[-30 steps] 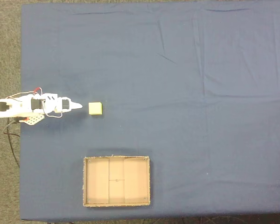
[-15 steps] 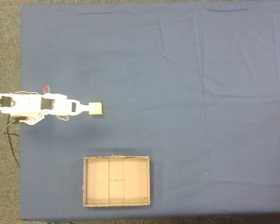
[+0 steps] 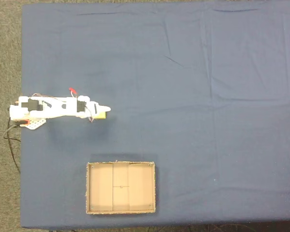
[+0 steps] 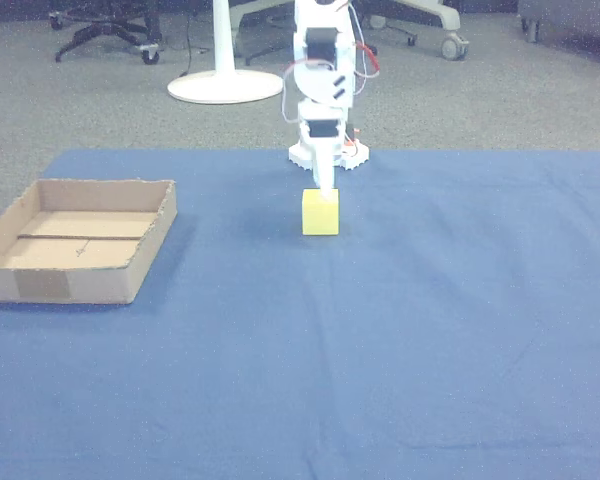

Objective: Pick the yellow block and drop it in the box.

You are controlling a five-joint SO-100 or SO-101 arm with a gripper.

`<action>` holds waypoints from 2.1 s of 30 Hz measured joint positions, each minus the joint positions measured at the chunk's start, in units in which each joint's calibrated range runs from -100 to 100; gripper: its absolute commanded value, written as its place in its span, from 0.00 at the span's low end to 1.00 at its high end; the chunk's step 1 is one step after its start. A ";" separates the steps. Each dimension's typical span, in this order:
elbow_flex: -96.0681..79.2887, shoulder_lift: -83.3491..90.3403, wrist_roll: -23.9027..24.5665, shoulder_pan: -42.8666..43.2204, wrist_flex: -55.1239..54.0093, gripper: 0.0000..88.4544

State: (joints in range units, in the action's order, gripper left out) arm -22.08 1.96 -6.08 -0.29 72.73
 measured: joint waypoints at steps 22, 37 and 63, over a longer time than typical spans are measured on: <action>-3.38 -4.69 -0.83 -0.16 -7.84 0.24; 21.50 17.14 -0.93 -23.89 -11.21 0.25; 86.45 -56.78 -9.67 -37.96 -5.25 0.42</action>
State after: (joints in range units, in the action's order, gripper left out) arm 64.37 -54.82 -15.75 -38.24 67.48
